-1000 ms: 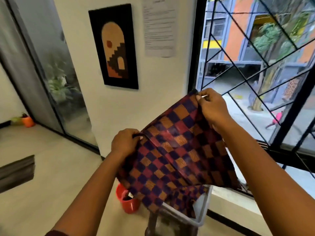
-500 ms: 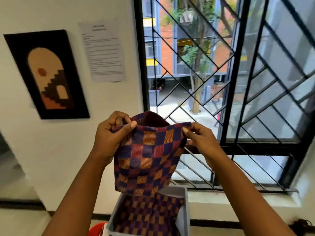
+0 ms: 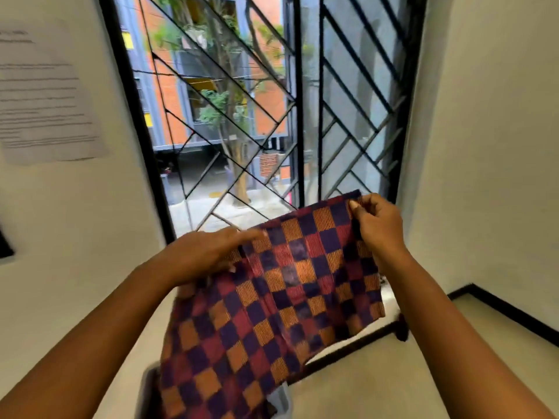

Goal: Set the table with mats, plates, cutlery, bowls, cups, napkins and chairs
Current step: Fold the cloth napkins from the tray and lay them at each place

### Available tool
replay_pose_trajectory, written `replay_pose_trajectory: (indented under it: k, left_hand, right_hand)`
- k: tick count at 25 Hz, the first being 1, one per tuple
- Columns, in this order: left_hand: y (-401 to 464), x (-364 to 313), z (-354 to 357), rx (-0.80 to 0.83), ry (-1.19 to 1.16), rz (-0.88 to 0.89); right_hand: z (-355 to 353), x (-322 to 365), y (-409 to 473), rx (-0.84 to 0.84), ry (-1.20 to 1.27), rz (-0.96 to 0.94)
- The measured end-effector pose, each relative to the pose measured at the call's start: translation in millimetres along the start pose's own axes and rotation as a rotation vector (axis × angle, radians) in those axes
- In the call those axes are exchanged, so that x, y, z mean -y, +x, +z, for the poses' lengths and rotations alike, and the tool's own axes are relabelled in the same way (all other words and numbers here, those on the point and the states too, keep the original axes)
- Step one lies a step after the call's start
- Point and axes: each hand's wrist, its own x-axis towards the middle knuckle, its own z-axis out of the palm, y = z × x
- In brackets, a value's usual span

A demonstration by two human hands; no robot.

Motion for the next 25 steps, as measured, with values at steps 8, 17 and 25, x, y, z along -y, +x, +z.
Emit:
replay_pose_trajectory:
  k: [8, 17, 25]
  left_hand:
    - [76, -74, 13, 0.252, -1.127, -0.076]
    - [127, -165, 20, 0.189, -1.378, -0.342]
    - [158, -163, 41, -0.026, -1.223, -0.448]
  right_hand:
    - [-96, -27, -84, -0.207, -0.167, 0.052]
    - [-95, -36, -184, -0.112, -0.255, 0.050]
    - [-48, -41, -197, -0.104, -0.875, -0.070]
